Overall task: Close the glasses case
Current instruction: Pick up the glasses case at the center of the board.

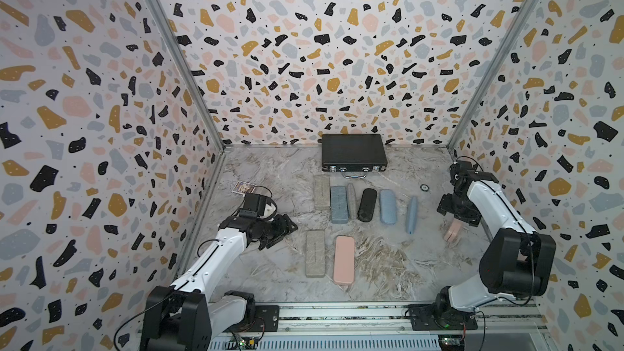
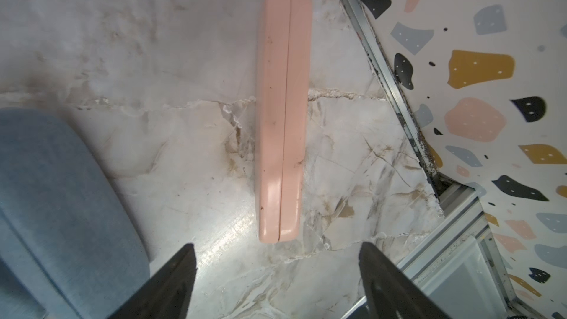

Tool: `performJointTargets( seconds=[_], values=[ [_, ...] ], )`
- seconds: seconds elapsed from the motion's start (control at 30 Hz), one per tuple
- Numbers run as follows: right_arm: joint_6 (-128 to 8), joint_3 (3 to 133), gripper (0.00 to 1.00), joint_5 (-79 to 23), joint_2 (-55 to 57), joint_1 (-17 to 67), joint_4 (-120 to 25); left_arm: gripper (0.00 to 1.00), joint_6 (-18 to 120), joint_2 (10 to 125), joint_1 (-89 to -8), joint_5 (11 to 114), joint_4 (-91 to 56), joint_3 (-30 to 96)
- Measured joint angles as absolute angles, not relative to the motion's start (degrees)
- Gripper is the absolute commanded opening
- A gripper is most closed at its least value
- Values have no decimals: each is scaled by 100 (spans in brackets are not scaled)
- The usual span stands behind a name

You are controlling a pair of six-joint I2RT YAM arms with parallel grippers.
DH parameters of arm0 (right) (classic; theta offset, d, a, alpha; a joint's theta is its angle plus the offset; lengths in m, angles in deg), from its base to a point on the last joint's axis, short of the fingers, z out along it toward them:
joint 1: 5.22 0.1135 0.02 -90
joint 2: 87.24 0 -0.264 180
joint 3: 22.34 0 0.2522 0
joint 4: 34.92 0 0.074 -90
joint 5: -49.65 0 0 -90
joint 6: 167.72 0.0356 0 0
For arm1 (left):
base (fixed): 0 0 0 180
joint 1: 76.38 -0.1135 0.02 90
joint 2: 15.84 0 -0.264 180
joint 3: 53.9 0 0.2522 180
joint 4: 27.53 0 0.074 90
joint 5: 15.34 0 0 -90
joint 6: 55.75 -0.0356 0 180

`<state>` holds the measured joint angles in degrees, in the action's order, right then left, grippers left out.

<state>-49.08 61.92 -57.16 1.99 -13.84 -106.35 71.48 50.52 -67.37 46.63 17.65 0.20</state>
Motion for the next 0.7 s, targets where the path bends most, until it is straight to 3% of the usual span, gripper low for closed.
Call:
performJointTargets(
  seconds=[0.4, 0.5, 0.7],
  values=[
    [-5006, 5916, 80, -5312, 995, -1769, -9960, 72, 7137, 5135, -6737, 4669, 1830, 116],
    [-5057, 5916, 71, -5251, 1198, -1804, -9791, 72, 7137, 5168, -6739, 4674, 1837, 119],
    [-5120, 5901, 43, -5198, 1375, -1863, -9601, 72, 7137, 5201, -6737, 4687, 1872, 119]
  ],
)
